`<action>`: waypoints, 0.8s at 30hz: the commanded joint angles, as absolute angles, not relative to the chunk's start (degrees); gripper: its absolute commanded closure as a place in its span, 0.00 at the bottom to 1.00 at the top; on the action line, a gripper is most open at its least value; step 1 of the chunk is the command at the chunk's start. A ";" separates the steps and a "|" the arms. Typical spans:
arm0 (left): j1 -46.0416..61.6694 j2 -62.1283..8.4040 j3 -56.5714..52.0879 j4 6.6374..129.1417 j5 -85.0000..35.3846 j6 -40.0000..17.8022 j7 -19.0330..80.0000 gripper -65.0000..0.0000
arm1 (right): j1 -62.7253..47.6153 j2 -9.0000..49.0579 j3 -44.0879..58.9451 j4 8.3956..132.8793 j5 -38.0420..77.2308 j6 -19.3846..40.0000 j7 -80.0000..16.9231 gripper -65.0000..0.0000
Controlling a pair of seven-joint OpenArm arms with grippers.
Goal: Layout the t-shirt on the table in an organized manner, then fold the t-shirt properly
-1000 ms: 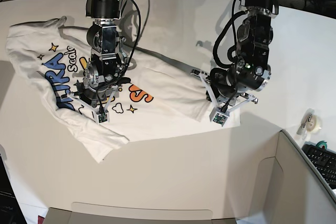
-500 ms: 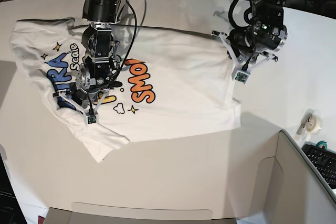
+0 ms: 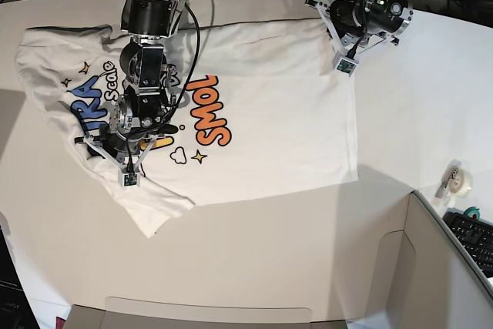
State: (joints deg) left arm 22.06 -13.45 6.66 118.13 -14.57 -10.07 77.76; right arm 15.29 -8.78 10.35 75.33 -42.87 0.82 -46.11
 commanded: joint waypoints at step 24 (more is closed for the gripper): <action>9.98 -17.71 -10.42 119.69 -23.25 -9.98 80.00 0.67 | 14.55 -9.00 8.13 86.73 -43.47 0.22 -45.49 0.96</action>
State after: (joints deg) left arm 10.59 -17.45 -10.35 118.80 -23.11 -10.09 80.03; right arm 13.19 -8.71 8.84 85.52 -43.03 0.54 -46.94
